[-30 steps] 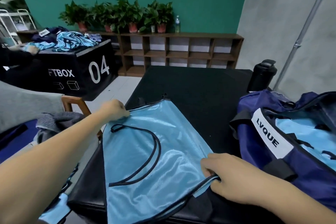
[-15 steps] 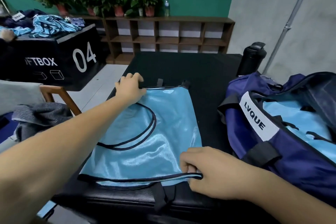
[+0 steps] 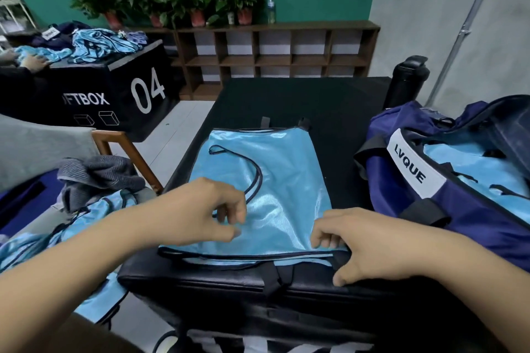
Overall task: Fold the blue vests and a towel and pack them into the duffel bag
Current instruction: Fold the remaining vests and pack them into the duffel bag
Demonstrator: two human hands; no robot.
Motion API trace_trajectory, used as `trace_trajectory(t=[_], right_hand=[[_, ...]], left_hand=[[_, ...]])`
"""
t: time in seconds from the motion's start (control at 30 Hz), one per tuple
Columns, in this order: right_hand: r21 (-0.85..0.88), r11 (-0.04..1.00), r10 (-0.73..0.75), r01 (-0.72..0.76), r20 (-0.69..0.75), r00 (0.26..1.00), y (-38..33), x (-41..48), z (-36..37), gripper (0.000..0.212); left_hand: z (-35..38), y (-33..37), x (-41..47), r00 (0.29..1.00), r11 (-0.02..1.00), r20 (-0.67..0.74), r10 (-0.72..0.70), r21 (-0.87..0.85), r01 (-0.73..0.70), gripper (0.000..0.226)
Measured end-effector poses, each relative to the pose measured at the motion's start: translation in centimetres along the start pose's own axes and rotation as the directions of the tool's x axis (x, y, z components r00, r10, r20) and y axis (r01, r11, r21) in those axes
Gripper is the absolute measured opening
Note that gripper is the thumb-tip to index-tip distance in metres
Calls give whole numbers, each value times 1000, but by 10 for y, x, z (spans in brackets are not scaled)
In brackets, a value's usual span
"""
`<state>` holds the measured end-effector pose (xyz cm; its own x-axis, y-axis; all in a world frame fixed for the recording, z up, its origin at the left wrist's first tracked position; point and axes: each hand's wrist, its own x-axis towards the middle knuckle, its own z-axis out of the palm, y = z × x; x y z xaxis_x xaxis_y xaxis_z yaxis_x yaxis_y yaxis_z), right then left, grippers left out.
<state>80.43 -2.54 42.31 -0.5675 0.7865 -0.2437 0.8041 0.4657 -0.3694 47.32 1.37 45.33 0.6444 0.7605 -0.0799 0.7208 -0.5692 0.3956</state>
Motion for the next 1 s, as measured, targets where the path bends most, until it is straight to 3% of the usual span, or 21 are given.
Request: trace_trajectory(t=[0.17,0.33,0.6,0.77,0.87,1.0], right_hand=[[-86,996,9,-11,-26,1000,-5,5,4,27],[-72,997,25,-26,-11,1000,-11,5,7,20],[-134,989,64,-66,-17,998,-13,11,12,23],[-162,985,65,-65,-9,998,-14,14,16,21],[-138,989,55,-56,-11,998,-12,12,15,23],[-101,994,27,-35,-86,996,-13,9,9,19]], left_hand=[[16,3,-24,995,982,97,-3,188,-16,32],[24,-7,-22,988,918,124,-92,395,36,28],[26,-11,-15,986,910,120,-115,411,56,25],[23,-10,-19,980,944,156,-120,323,64,27],[27,-9,-22,976,921,164,-144,382,71,35],[30,-10,-19,989,895,100,-112,443,56,26]])
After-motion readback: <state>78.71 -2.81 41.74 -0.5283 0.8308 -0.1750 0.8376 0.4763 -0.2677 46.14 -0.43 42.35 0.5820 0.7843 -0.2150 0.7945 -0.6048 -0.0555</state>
